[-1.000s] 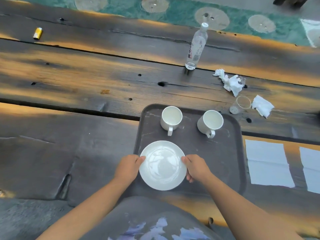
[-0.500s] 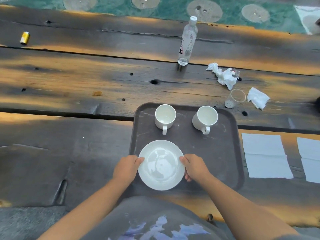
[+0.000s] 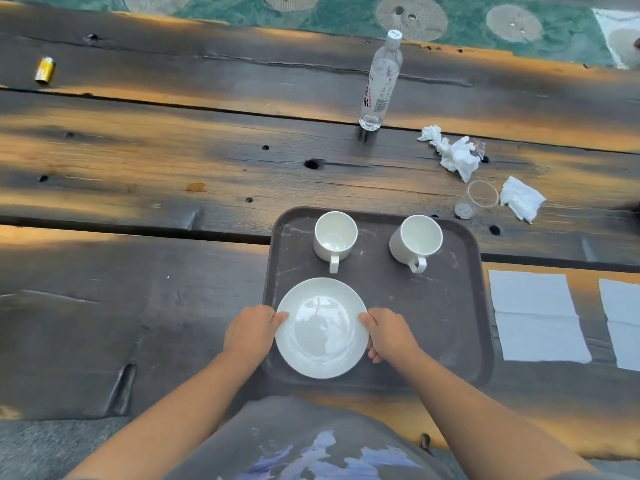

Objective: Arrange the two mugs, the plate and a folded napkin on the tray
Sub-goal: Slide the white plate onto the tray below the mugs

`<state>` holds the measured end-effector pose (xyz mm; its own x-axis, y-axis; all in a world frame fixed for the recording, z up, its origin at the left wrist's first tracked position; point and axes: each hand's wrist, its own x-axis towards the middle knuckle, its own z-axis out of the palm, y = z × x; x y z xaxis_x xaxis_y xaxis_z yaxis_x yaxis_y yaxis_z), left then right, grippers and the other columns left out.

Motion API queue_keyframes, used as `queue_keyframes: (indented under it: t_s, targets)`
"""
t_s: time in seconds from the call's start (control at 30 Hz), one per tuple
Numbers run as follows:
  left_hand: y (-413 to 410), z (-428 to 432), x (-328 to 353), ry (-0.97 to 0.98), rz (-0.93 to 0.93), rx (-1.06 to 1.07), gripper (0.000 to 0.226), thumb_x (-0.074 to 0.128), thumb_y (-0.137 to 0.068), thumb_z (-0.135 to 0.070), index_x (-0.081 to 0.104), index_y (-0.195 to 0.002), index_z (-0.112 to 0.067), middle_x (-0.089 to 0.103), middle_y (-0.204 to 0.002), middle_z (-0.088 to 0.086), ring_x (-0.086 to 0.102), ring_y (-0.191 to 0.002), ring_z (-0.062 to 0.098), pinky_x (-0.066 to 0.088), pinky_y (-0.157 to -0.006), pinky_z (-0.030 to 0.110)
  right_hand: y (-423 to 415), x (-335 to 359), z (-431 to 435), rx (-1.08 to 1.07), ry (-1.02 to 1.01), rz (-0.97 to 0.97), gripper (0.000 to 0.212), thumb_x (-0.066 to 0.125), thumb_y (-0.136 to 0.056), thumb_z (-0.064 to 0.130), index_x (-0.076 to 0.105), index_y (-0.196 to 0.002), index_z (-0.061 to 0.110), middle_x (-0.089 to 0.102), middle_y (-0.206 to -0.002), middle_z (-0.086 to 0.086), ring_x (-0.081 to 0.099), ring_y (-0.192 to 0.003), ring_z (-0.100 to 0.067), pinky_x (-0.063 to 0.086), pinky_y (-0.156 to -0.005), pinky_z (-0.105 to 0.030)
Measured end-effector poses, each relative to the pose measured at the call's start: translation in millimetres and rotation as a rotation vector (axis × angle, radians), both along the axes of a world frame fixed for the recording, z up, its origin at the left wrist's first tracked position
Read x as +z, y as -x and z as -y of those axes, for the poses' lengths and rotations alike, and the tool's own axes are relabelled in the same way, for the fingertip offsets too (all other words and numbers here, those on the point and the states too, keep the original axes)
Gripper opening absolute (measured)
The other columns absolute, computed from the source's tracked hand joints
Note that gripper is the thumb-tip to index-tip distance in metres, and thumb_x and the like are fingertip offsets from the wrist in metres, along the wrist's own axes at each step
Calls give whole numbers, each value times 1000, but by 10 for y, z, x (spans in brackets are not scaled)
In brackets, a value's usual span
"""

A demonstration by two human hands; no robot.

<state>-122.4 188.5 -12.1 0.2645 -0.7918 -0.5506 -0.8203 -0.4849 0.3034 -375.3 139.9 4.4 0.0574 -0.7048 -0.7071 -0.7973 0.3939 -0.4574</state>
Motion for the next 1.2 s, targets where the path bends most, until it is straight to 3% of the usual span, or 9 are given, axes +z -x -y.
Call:
queue_keyframes:
  t_s: [0.13, 0.3, 0.5, 0.7, 0.87, 1.2]
  targets:
    - [-18, 4, -35, 1, 13, 5, 51, 50, -100, -48, 45, -58, -18, 52, -60, 0, 57, -65, 27, 44, -59, 35, -26, -13, 19, 14, 6, -11, 35, 41, -105, 26, 56, -77, 11, 67, -59, -11, 63, -40, -18, 56, -46, -28]
    - [-11, 11, -34, -14, 38, -16, 49, 48, -101, -50, 55, -66, -16, 59, -68, 2, 64, -74, 29, 56, -71, 39, -44, -30, 37, 25, 0, -19, 34, 41, -105, 26, 56, -78, 11, 69, -64, -14, 62, -40, -17, 58, -48, -29]
    - [11, 32, -56, -43, 80, -56, 49, 47, -102, -49, 57, -70, -13, 58, -67, 2, 63, -72, 27, 53, -66, 35, -42, -60, 50, 30, -14, -29, 34, 40, -106, 26, 56, -79, 12, 71, -69, -17, 65, -45, -20, 61, -52, -32]
    - [36, 63, -71, -86, 152, -129, 45, 42, -103, -45, 46, -67, -18, 50, -65, -1, 58, -72, 28, 42, -64, 31, -45, -69, 71, 14, -23, -15, 33, 41, -105, 26, 58, -84, 7, 68, -63, -14, 63, -42, -20, 61, -51, -33]
    - [54, 47, -76, -88, 185, -175, 41, 41, -104, -43, 51, -75, -17, 53, -71, 1, 62, -75, 30, 44, -66, 31, -49, -60, 63, 12, -20, -18, 34, 40, -105, 25, 59, -88, 3, 68, -63, -15, 63, -42, -20, 59, -50, -31]
    - [64, 60, -92, -101, 206, -172, 45, 45, -101, -40, 38, -62, -21, 44, -62, -3, 54, -68, 28, 39, -62, 30, -40, -90, 56, 9, -18, -10, 34, 39, -105, 26, 57, -83, 8, 67, -58, -11, 64, -41, -20, 60, -51, -31]
